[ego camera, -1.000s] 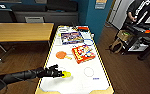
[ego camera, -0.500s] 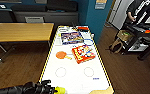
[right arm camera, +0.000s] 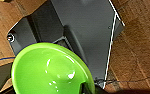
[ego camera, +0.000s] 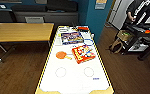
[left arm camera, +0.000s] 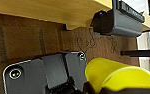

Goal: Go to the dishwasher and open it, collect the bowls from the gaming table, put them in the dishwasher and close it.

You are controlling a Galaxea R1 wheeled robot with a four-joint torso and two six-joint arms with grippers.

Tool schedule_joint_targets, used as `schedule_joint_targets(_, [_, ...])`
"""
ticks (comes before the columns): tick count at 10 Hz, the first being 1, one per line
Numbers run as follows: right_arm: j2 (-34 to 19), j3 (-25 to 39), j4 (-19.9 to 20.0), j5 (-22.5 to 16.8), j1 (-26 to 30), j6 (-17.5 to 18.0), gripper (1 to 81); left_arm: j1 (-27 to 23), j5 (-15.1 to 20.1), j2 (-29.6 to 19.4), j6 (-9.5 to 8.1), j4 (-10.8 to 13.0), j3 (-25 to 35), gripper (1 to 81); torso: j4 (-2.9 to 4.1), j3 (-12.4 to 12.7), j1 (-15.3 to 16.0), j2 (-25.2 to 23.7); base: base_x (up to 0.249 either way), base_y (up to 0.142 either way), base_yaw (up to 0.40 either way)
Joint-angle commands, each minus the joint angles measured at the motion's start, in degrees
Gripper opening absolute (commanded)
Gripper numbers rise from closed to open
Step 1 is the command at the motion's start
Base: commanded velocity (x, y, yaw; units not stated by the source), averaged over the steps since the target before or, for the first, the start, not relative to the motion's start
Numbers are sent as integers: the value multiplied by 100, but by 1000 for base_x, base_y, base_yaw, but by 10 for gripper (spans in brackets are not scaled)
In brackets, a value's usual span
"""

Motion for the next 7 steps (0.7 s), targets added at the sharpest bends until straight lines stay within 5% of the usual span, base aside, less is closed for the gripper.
schedule_joint_targets(1, [-87,14,-57,-315,10,-10,10,373,-766,-188,15,766,-199,10,0,0,0,0,0,0,0])
schedule_joint_targets(4, [-35,5,-65,-315,-16,-10,10,936,-775,438,24,925,-1001,10,0,234,0,0,0,0,0])
schedule_joint_targets(7, [124,-126,-153,-315,-51,-19,10,1507,-1162,1026,15,1039,-2047,10,0,475,0,-2,0,0,0])
